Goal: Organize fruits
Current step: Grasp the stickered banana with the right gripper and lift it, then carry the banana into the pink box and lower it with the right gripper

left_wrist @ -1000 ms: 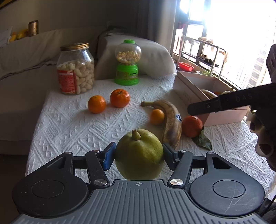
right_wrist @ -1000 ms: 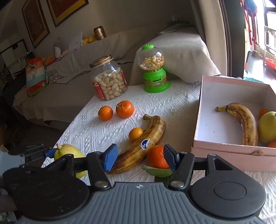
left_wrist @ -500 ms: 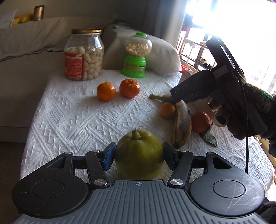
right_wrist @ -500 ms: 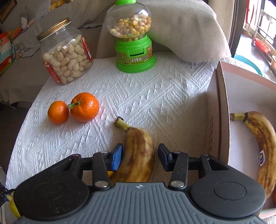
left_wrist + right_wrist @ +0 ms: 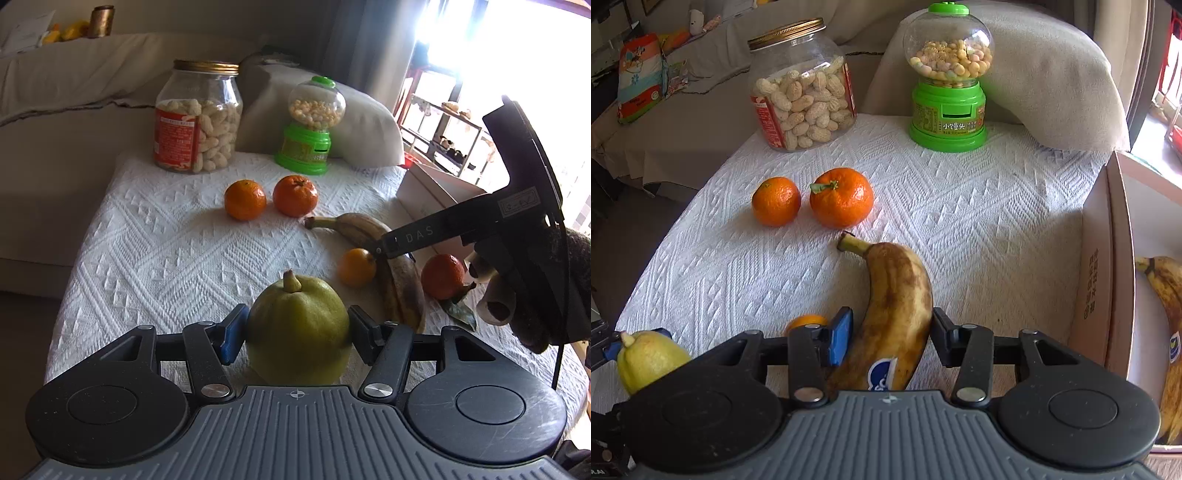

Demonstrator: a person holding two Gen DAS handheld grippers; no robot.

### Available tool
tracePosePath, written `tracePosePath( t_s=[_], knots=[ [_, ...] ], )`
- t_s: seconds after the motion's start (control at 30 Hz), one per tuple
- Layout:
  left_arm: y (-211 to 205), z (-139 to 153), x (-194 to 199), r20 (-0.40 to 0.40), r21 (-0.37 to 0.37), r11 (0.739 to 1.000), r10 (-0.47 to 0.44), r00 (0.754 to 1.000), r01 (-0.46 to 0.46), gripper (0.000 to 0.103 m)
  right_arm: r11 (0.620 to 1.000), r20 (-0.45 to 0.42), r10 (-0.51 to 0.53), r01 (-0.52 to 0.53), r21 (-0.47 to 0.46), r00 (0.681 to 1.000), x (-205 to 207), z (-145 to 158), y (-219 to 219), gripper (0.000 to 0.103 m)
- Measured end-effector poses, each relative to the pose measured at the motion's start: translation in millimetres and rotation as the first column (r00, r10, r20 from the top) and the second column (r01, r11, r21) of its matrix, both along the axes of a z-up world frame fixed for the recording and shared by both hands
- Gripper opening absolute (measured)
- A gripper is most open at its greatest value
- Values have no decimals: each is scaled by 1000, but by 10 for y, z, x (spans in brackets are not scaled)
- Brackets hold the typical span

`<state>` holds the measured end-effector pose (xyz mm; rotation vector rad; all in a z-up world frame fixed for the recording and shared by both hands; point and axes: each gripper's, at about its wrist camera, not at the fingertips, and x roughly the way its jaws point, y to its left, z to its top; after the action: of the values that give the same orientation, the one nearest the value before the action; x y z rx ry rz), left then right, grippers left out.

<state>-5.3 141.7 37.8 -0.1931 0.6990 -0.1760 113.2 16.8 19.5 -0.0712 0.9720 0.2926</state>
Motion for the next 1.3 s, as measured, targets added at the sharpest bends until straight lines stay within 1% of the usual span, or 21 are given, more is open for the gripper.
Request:
tracePosePath(
  t_s=[0.07, 0.1, 0.13, 0.17, 0.2, 0.23, 0.33, 0.4, 0.47, 0.53, 0.63, 0.67, 0.73, 0.8, 0.83, 0.9, 1.0, 1.07, 1.13, 1.27, 1.3],
  knots=[
    [-18, -8, 27, 5, 1, 1000, 10, 1000, -10, 64, 1000, 10, 10, -10, -19, 1000, -53, -34, 62, 56],
    [-25, -12, 36, 8, 2, 1000, 14, 1000, -14, 64, 999, 24, 13, -12, -44, 1000, -74, -48, 102, 56],
    [-29, -17, 43, 12, 0, 1000, 23, 1000, -23, 64, 997, 36, 19, -17, -72, 999, -94, -58, 146, 55],
    [-31, -21, 46, 15, -3, 1000, 29, 999, -29, 64, 995, 52, 23, -18, -96, 998, -116, -60, 179, 49],
    [-34, -24, 48, 20, -6, 999, 33, 999, -33, 64, 994, 72, 27, -19, -109, 997, -138, -55, 193, 47],
    [-38, -28, 48, 28, -6, 999, 35, 999, -35, 64, 994, 83, 35, -27, -103, 996, -156, -40, 188, 44],
    [-73, -43, 59, 44, 5, 999, 33, 998, -33, 64, 1000, 112, 28, -27, -10, 993, -226, 83, 76, 36],
    [-108, -41, 88, 49, 1, 1000, 19, 999, -19, 64, 999, 175, 14, -19, 31, 985, -341, 281, -18, 35],
    [-154, -13, 116, 57, -22, 1000, -3, 998, 4, 64, 997, 270, 2, -22, 71, 963, -499, 582, -157, 35],
    [-231, 62, 132, 80, -30, 999, -30, 996, 32, 64, 996, 363, -12, -23, 90, 932, -655, 907, -312, 35],
    [-381, 241, 137, 134, -31, 997, -73, 988, 77, 64, 996, 510, -39, -5, 85, 859, -885, 1442, -609, 35],
    [-427, 298, 142, 147, -35, 995, -88, 985, 94, 64, 997, 542, -50, 10, 76, 839, -927, 1580, -706, 35],
    [-523, 410, 151, 171, -48, 990, -121, 978, 131, 64, 997, 571, -70, 49, 53, 818, -953, 1771, -888, 35],
    [-610, 482, 159, 184, -56, 986, -147, 972, 160, 64, 996, 570, -87, 92, 20, 817, -928, 1856, -1065, 35],
    [-661, 509, 155, 187, -58, 983, -160, 969, 173, 64, 994, 560, -90, 108, 2, 823, -898, 1853, -1133, 35],
    [-734, 529, 153, 188, -62, 979, -179, 966, 194, 64, 990, 510, -108, 141, -27, 853, -798, 1776, -1316, 35],
    [-824, 526, 145, 173, -58, 973, -211, 962, 224, 64, 986, 393, -143, 166, -27, 908, -633, 1566, -1585, 35],
    [-853, 509, 150, 156, -49, 971, -225, 962, 235, 64, 984, 316, -157, 174, -26, 936, -541, 1428, -1711, 35],
    [-863, 489, 166, 140, -40, 971, -229, 963, 237, 64, 984, 252, -160, 175, -40, 955, -483, 1302, -1781, 35],
    [-858, 460, 202, 122, -42, 971, -227, 966, 234, 64, 983, 98, -135, 146, -110, 986, -313, 1044, -1781, 36],
    [-859, 454, 205, 119, -45, 971, -230, 966, 236, 64, 981, 91, -135, 146, -130, 987, -264, 977, -1738, 36]
  ],
)
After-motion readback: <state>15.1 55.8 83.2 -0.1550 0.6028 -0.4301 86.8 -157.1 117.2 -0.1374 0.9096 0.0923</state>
